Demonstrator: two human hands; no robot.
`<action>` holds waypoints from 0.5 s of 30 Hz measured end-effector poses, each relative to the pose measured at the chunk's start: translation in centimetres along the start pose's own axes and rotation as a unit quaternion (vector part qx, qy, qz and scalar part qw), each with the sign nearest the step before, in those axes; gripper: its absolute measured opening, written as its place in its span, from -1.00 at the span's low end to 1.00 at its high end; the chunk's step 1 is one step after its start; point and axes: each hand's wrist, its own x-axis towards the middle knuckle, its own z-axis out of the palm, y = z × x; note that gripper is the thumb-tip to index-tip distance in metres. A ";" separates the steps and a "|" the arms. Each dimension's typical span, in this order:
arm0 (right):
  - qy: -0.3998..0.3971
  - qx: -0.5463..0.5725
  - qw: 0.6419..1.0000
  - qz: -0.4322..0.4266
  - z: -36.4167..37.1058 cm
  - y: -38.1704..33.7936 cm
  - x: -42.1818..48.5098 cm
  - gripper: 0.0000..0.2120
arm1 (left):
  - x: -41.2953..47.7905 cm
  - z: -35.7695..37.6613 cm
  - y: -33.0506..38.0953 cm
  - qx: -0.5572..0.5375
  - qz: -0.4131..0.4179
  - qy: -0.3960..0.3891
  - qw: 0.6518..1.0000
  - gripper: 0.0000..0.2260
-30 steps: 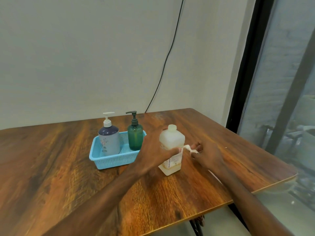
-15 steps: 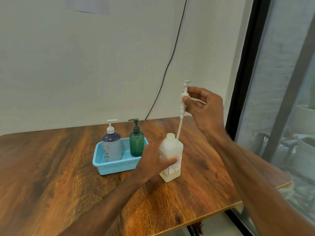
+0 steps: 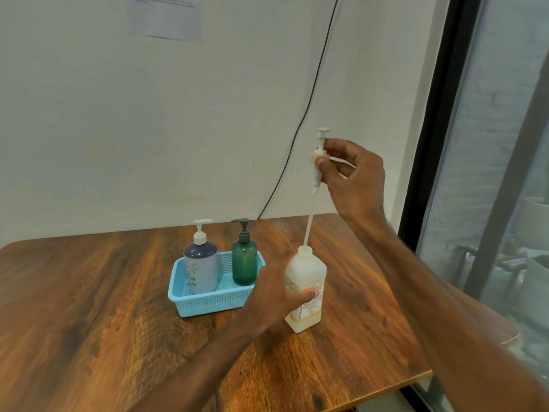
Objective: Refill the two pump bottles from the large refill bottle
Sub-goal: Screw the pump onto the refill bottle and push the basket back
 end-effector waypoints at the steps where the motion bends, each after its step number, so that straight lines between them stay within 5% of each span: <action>1: -0.004 -0.008 1.000 0.002 0.0 0.2 -0.4 -0.76 | 0.0 0.0 0.1 0.001 0.001 0.002 1.000 -0.23; 8: -0.042 -0.042 0.996 0.064 0.3 3.3 -4.1 -0.73 | -0.4 -0.5 0.8 -0.008 0.013 -0.002 1.000 -0.26; 15: -0.165 -0.085 0.971 0.151 -0.3 7.7 -9.5 -0.64 | -0.3 -0.4 0.7 -0.014 0.021 0.004 1.000 -0.27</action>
